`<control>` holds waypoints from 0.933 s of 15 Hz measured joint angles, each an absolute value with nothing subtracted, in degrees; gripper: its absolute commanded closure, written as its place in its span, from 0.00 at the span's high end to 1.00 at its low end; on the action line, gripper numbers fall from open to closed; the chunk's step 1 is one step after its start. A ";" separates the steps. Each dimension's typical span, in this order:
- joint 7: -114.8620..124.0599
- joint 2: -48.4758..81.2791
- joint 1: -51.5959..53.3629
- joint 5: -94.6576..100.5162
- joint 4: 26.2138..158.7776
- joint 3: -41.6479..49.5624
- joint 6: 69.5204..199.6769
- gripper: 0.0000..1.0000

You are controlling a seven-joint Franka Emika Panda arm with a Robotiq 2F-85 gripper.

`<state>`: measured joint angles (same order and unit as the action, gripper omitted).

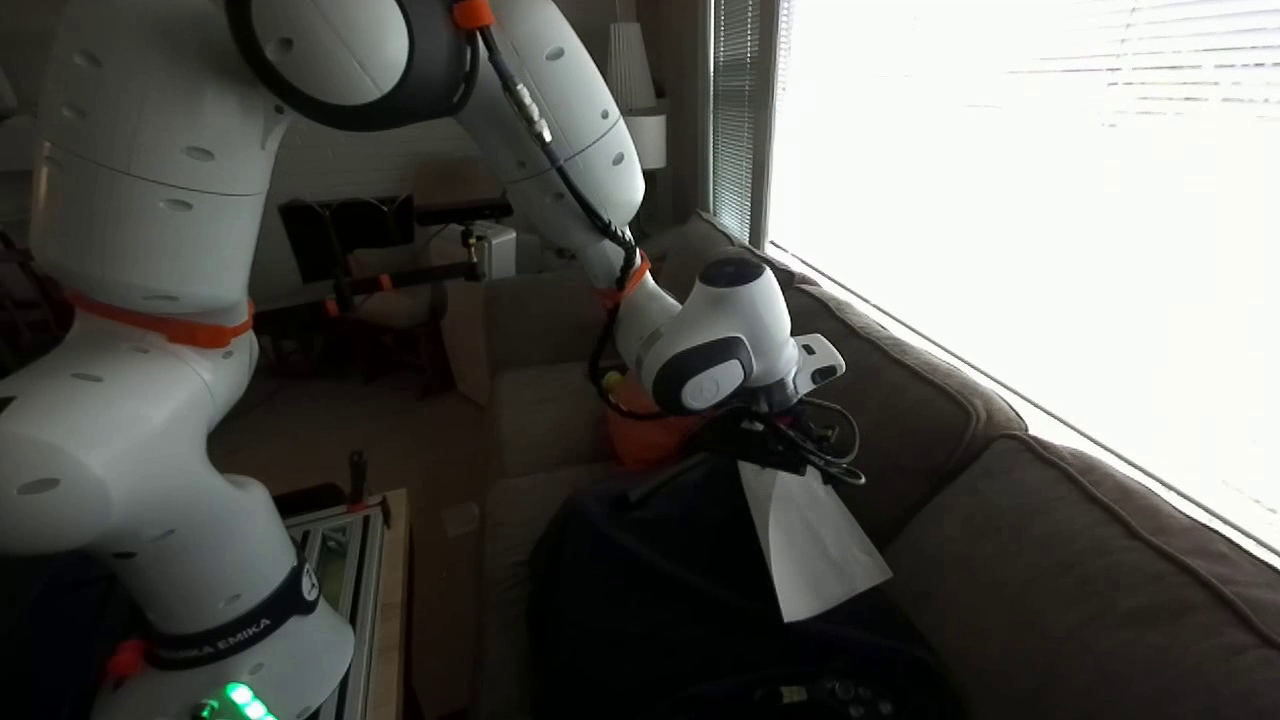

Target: Fold the paper towel in half

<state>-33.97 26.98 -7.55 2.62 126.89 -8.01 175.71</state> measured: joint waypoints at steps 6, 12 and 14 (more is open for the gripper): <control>-38.84 17.98 -17.64 -5.35 128.40 -18.93 151.81 1.00; -39.91 8.12 -15.38 -12.50 128.56 -11.04 140.34 1.00; -40.00 6.83 -14.18 -12.91 128.95 -8.02 139.83 1.00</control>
